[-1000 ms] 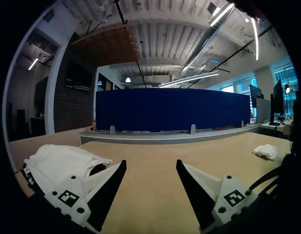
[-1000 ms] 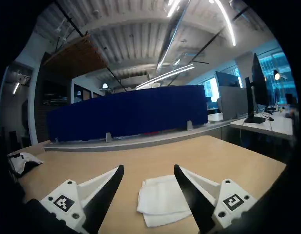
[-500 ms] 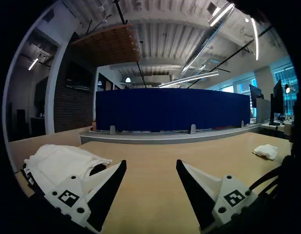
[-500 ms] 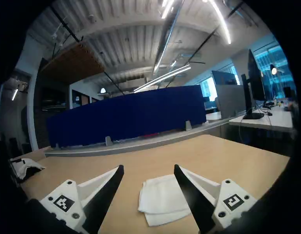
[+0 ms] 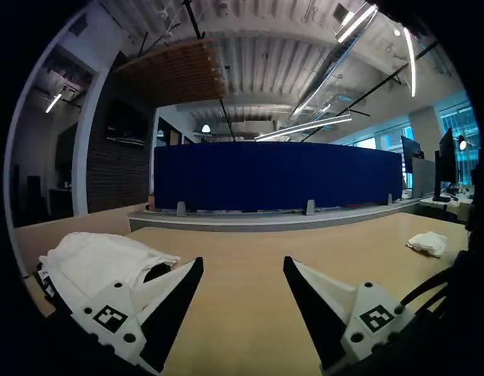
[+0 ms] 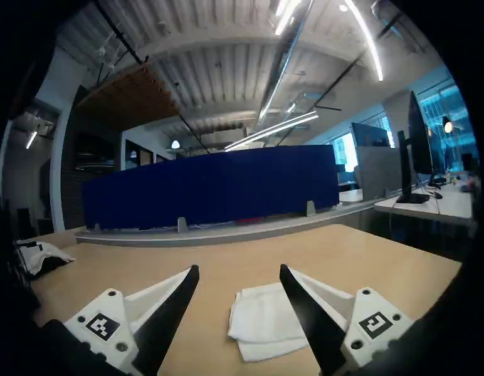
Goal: Fold towel
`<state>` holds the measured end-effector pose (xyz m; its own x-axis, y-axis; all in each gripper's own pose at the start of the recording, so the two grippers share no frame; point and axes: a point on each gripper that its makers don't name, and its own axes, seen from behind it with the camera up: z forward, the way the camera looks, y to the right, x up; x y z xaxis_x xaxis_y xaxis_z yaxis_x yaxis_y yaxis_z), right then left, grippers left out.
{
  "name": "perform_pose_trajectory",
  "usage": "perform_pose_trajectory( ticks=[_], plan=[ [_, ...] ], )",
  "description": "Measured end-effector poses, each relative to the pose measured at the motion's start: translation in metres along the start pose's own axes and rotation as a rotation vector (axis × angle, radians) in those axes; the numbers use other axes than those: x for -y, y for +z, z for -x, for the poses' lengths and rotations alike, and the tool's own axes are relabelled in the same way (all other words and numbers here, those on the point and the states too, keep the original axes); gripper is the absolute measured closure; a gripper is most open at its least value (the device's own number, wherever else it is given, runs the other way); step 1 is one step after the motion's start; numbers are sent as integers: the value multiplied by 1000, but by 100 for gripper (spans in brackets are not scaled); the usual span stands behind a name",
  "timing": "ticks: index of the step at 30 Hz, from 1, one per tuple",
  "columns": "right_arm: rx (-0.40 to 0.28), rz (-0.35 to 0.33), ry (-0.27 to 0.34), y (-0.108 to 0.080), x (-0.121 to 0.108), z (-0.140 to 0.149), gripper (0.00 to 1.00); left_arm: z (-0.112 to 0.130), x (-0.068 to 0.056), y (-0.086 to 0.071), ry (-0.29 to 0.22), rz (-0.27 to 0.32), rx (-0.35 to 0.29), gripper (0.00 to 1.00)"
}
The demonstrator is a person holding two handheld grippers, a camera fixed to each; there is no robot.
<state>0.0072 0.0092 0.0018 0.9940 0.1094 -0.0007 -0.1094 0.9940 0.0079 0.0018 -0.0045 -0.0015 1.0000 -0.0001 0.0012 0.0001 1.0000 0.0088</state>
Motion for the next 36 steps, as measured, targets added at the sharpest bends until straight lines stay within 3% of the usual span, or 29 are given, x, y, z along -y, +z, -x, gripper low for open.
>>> perform_pose_trajectory(
  ticks=[9,17,32,36],
  plan=[
    [2,-3,-37,0,3,3,0,0,0,0,0,0,0,5],
    [2,-11,-107,0,11,7,0,0,0,0,0,0,0,5],
    [2,-7,-110,-2,9,9,0,0,0,0,0,0,0,5],
    [4,-45,-112,-4,20,11,0,0,0,-1,0,0,0,5]
  ],
)
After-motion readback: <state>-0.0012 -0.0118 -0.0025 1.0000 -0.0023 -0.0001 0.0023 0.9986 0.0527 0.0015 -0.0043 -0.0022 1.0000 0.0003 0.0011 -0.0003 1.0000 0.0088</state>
